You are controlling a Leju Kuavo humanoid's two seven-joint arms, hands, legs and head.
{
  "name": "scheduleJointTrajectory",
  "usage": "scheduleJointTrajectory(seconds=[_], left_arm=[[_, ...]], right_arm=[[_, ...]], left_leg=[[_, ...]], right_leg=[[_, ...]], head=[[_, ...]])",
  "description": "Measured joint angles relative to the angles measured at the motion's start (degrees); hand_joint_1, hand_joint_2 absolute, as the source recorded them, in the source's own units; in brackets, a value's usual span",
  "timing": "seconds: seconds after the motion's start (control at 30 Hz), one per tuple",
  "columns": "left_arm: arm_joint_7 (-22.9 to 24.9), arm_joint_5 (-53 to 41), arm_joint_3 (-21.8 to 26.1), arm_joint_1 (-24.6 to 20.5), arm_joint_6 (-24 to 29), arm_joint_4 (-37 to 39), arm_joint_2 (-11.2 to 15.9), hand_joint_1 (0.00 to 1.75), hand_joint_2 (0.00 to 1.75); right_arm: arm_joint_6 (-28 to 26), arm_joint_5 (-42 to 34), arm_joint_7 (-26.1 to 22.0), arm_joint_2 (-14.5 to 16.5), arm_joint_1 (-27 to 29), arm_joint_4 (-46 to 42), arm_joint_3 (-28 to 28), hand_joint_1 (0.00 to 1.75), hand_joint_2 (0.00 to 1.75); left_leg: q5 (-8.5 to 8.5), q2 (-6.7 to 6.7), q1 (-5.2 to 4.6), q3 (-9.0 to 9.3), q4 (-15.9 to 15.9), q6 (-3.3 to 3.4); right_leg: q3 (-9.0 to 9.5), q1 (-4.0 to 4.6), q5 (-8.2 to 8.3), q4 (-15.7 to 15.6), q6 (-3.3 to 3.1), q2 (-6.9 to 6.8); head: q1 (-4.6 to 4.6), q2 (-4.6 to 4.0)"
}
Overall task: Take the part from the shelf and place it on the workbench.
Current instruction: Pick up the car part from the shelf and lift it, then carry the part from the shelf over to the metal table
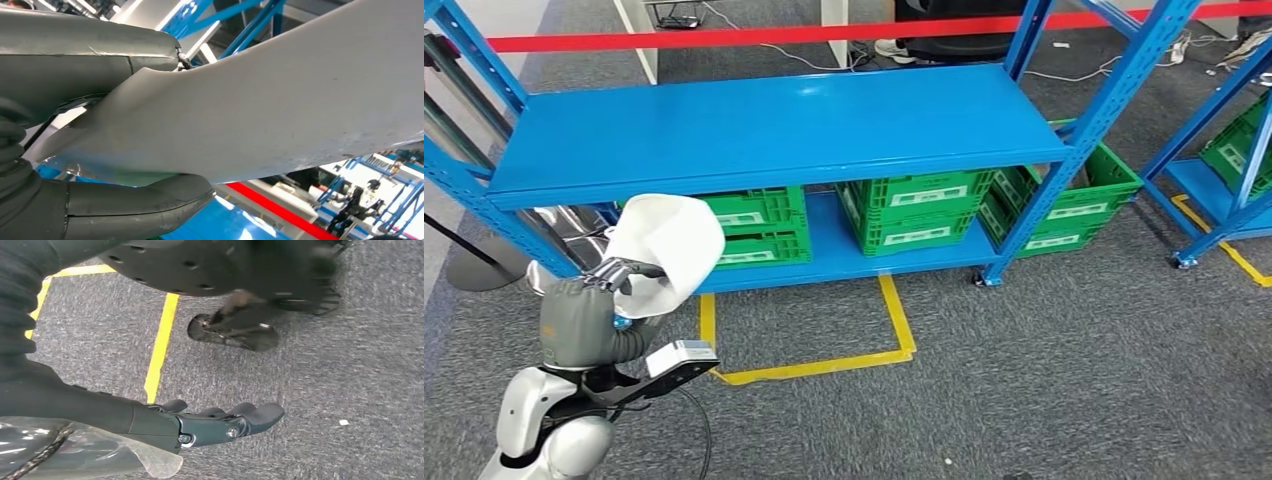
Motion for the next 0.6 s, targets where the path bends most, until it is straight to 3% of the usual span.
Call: scheduleJointTrajectory(seconds=[0.03,0.07,0.13,0.17,0.2,0.27,0.3,0.33,0.37,0.43,0.47,0.53,0.6], left_arm=[[0.02,-0.03,-0.18,0.0,0.22,-0.19,0.02,1.75,1.75],[0.08,-0.08,-0.39,0.02,0.4,-0.32,0.05,1.75,1.75],[0.25,-0.27,-0.73,0.23,0.59,-0.4,0.14,1.75,1.75],[0.33,-0.37,-0.86,0.4,0.64,-0.4,0.19,1.75,1.75],[0.4,-0.45,-0.95,0.55,0.72,-0.4,0.26,1.75,1.75],[0.52,-0.44,-1.1,0.75,0.85,-0.4,0.36,1.75,1.75],[0.57,-0.31,-1.2,0.82,0.9,-0.4,0.39,1.75,1.75],[0.57,-0.17,-1.33,0.93,0.92,-0.4,0.43,1.75,1.75],[0.56,-0.04,-1.5,1.1,0.96,-0.4,0.46,1.75,1.75],[0.49,0.01,-1.91,1.61,1.15,-0.4,0.55,1.75,1.75],[0.43,-0.02,-2.11,1.88,1.3,-0.4,0.57,1.75,1.75],[0.22,0.04,-2.51,2.38,1.67,-0.42,0.61,1.75,1.75],[-0.07,0.35,-2.87,2.95,1.96,-0.44,0.72,1.75,1.75]], right_arm=[[-0.14,0.04,-0.04,-0.11,-0.18,-0.01,0.04,0.0,1.75],[-0.27,0.08,0.01,-0.17,-0.3,-0.01,0.06,0.0,1.75],[-0.45,0.24,0.23,-0.2,-0.34,0.08,0.07,0.0,1.75],[-0.54,0.35,0.33,-0.21,-0.3,0.12,0.08,0.0,1.75],[-0.62,0.48,0.33,-0.22,-0.26,0.16,0.08,0.0,1.75],[-0.75,0.7,0.17,-0.24,-0.26,0.16,0.15,0.0,1.75],[-0.8,0.82,0.07,-0.23,-0.27,0.17,0.26,0.0,1.75],[-0.87,0.97,0.05,-0.23,-0.28,0.17,0.38,0.0,1.75],[-1.01,1.13,0.18,-0.22,-0.28,0.17,0.5,0.0,1.75],[-1.34,1.5,0.77,-0.21,-0.26,0.2,0.69,0.0,1.75],[-1.55,1.65,1.08,-0.21,-0.24,0.22,0.78,0.0,1.75],[-1.93,1.8,1.46,-0.21,-0.24,0.26,0.93,0.0,1.75],[-2.18,1.81,1.65,-0.21,-0.19,0.26,0.97,0.0,1.75]], left_leg=[[0.6,0.09,-0.01,-0.15,-0.03,-0.2],[1.22,0.18,0.0,-0.29,-0.12,-0.46],[1.39,0.07,0.16,-0.78,-0.12,-1.13],[-0.1,-0.09,0.24,-1.14,0.69,-1.55],[-2.8,-0.24,0.36,-1.64,2.59,-1.98],[-9.26,-0.32,0.73,-2.68,9.39,-2.64],[-11.05,-0.31,0.88,-2.98,13.13,-2.87],[-11.21,-0.31,0.99,-2.87,15.82,-3.02],[-10.04,-0.31,1.09,-2.11,16.83,-3.13],[-6.61,-0.31,1.25,1.9,13.12,-3.23],[-6.23,-0.33,1.29,4.84,9.07,-3.23],[-7.7,-0.44,1.2,9.48,1.65,-2.7],[-8.58,-0.51,0.95,10.27,-0.89,-1.68]], right_leg=[[2.1,0.27,-0.89,-3.34,-0.27,0.01],[3.04,0.45,-1.3,-5.28,-0.39,0.01],[2.15,0.32,-0.38,-5.84,-0.78,-0.09],[1.49,0.19,0.36,-5.95,-1.15,-0.22],[0.66,0.03,1.16,-6.04,-1.45,-0.36],[-0.98,0.03,2.64,-5.81,-1.81,-0.47],[-1.96,0.01,3.37,-5.53,-1.76,-0.48],[-3.01,-0.02,4.04,-5.13,-1.68,-0.49],[-4.23,-0.08,4.6,-4.62,-1.56,-0.51],[-6.59,-0.24,5.44,-3.35,-1.2,-0.52],[-7.59,-0.24,5.73,-2.64,-0.96,-0.48],[-8.94,-0.17,6.39,-1.56,-0.35,-0.35],[-9.62,-0.19,7.42,-1.34,0.41,-0.25]], head=[[0.03,0.0],[0.05,0.0],[0.09,0.0],[0.02,0.0],[-0.07,0.0],[-0.26,0.0],[-0.29,0.0],[-0.3,0.0],[-0.31,0.0],[-0.3,0.0],[-0.31,0.0],[-0.27,0.0],[-0.21,0.0]])
